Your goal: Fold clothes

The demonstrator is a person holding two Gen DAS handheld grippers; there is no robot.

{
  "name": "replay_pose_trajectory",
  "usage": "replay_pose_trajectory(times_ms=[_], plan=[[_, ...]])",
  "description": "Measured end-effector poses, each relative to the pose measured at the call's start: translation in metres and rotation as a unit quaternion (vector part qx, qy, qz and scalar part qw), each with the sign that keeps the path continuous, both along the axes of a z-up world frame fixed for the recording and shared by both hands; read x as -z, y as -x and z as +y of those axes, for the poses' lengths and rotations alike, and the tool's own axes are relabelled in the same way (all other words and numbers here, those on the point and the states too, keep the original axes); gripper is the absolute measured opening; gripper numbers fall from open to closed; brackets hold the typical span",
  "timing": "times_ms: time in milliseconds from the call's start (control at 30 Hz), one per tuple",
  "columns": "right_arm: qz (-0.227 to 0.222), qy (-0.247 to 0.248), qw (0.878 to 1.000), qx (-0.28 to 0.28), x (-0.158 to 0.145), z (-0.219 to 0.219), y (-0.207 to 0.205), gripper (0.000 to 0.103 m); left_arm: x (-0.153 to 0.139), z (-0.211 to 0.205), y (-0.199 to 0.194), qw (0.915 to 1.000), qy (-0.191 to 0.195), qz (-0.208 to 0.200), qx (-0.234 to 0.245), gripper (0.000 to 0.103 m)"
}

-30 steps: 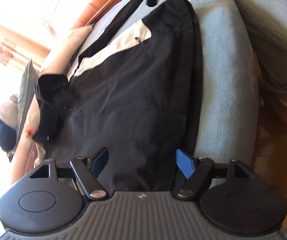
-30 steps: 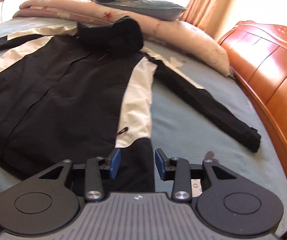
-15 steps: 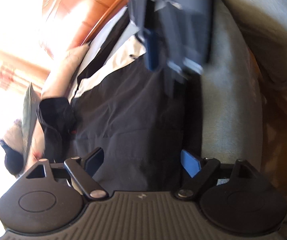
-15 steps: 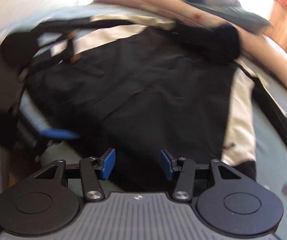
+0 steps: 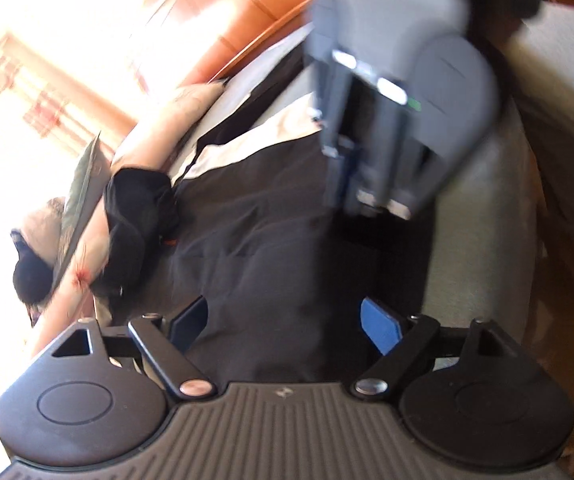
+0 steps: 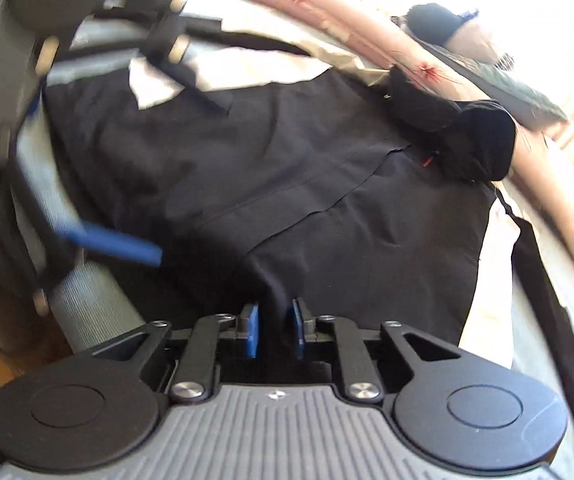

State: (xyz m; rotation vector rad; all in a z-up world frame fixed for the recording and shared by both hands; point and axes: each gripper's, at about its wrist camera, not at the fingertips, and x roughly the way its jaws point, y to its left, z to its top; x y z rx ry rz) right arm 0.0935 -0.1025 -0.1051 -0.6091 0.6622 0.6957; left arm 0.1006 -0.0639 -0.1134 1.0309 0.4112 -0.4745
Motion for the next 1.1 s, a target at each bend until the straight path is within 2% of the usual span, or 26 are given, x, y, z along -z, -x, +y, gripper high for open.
replay_pose_trajectory(times_ms=[133, 200, 267, 300, 333, 367, 433, 500, 533, 600, 633, 667, 700, 767, 867, 1000, 1100], plan=[[0.013, -0.044, 0.999, 0.011, -0.022, -0.011, -0.003, 0.018, 0.009, -0.002, -0.004, 0.9985, -0.039, -0.037, -0.010, 0.085], [0.004, -0.042, 0.999, 0.003, -0.024, -0.010, -0.001, 0.018, 0.014, -0.001, -0.008, 0.9951, -0.067, -0.069, -0.022, 0.084], [-0.009, -0.037, 0.999, -0.006, -0.025, -0.008, 0.002, 0.021, 0.017, 0.003, -0.013, 0.9913, -0.085, -0.089, -0.045, 0.069], [-0.015, -0.034, 0.999, -0.010, -0.026, -0.007, 0.004, 0.036, 0.015, 0.005, -0.016, 0.9909, -0.081, -0.090, -0.060, 0.051], [-0.021, -0.031, 0.999, -0.015, -0.026, -0.006, 0.005, 0.063, 0.010, 0.009, -0.019, 0.9917, -0.063, -0.083, -0.075, 0.047], [-0.027, -0.028, 0.999, -0.020, -0.027, -0.005, 0.007, 0.077, 0.003, 0.013, -0.021, 0.9928, -0.040, -0.073, -0.086, 0.045], [-0.062, 0.017, 0.997, -0.050, -0.014, 0.005, 0.018, 0.077, -0.007, 0.019, -0.024, 0.9921, -0.012, -0.070, -0.104, 0.037], [-0.082, 0.069, 0.992, -0.071, 0.003, 0.016, 0.024, 0.077, -0.014, 0.024, -0.026, 0.9906, 0.003, -0.070, -0.117, 0.032], [-0.088, 0.089, 0.989, -0.077, 0.010, 0.020, 0.025, 0.077, -0.018, 0.027, -0.028, 0.9900, 0.016, -0.066, -0.123, 0.026], [-0.099, 0.123, 0.984, -0.078, 0.022, 0.024, 0.024, 0.072, -0.023, 0.031, -0.027, 0.9883, 0.037, -0.063, -0.134, 0.016], [-0.106, 0.137, 0.982, -0.073, 0.026, 0.025, 0.022, 0.054, -0.025, 0.033, -0.027, 0.9877, 0.039, -0.066, -0.136, 0.011], [-0.110, 0.146, 0.981, -0.067, 0.026, 0.026, 0.019, 0.016, -0.025, 0.037, -0.028, 0.9878, 0.037, -0.069, -0.134, 0.010], [-0.105, 0.138, 0.983, -0.060, 0.020, 0.025, 0.016, 0.008, -0.027, 0.039, -0.031, 0.9887, 0.032, -0.068, -0.130, 0.006], [-0.080, 0.115, 0.989, -0.051, 0.004, 0.023, 0.007, 0.007, -0.032, 0.043, -0.032, 0.9910, 0.016, -0.059, -0.119, 0.002], [-0.030, 0.091, 0.994, -0.053, -0.012, 0.017, -0.001, 0.006, -0.035, 0.052, -0.023, 0.9958, -0.006, -0.002, -0.091, 0.002], [0.077, 0.066, 0.993, -0.053, 0.000, 0.013, -0.015, 0.006, -0.006, 0.055, -0.019, 0.9936, -0.070, 0.067, -0.058, 0.002], [0.105, 0.076, 0.990, -0.056, 0.007, 0.011, -0.010, 0.011, -0.004, 0.059, -0.017, 0.9909, -0.070, 0.095, -0.065, 0.007]])
